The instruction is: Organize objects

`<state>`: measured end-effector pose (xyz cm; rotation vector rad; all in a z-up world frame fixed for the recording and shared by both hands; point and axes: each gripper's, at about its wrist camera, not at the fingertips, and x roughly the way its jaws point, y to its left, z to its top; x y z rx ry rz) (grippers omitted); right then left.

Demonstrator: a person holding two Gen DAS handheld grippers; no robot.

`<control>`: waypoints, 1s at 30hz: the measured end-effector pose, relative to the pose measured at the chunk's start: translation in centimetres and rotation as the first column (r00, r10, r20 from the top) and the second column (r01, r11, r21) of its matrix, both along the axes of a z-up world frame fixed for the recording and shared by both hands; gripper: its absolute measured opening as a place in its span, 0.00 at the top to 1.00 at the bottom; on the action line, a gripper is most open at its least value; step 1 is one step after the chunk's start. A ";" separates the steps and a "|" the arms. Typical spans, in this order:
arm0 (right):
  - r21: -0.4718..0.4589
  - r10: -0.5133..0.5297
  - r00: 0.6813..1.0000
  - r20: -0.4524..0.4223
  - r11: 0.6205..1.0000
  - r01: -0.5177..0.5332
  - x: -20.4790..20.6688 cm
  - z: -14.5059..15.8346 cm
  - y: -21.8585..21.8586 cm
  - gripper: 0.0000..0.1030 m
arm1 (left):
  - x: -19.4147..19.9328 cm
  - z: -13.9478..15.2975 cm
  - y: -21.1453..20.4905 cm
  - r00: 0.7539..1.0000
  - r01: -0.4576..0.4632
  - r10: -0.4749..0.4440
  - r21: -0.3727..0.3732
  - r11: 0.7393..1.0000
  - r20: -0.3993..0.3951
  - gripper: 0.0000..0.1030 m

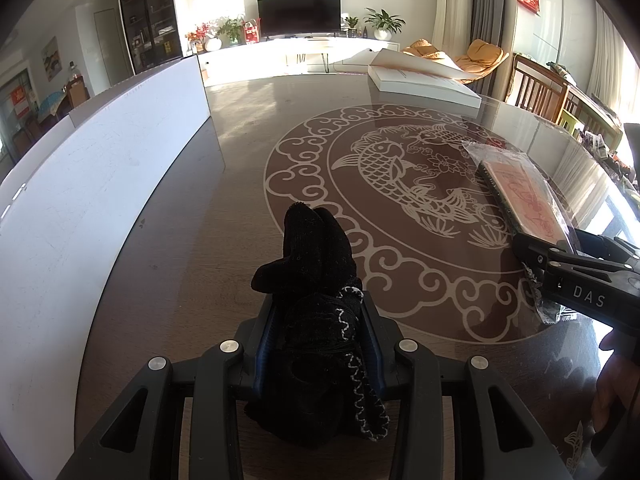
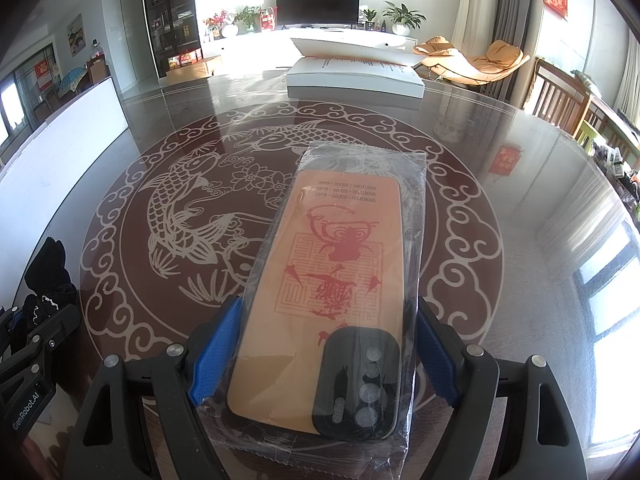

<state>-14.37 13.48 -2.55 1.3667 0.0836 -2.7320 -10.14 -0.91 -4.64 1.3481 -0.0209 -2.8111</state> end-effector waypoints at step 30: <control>-0.179 0.216 0.960 0.178 0.966 -0.184 1.5 7.5 -1.8 0.26 | 4.0 6.1 -7.1 0.994 0.097 -0.080 0.252 0.963 -0.075 0.69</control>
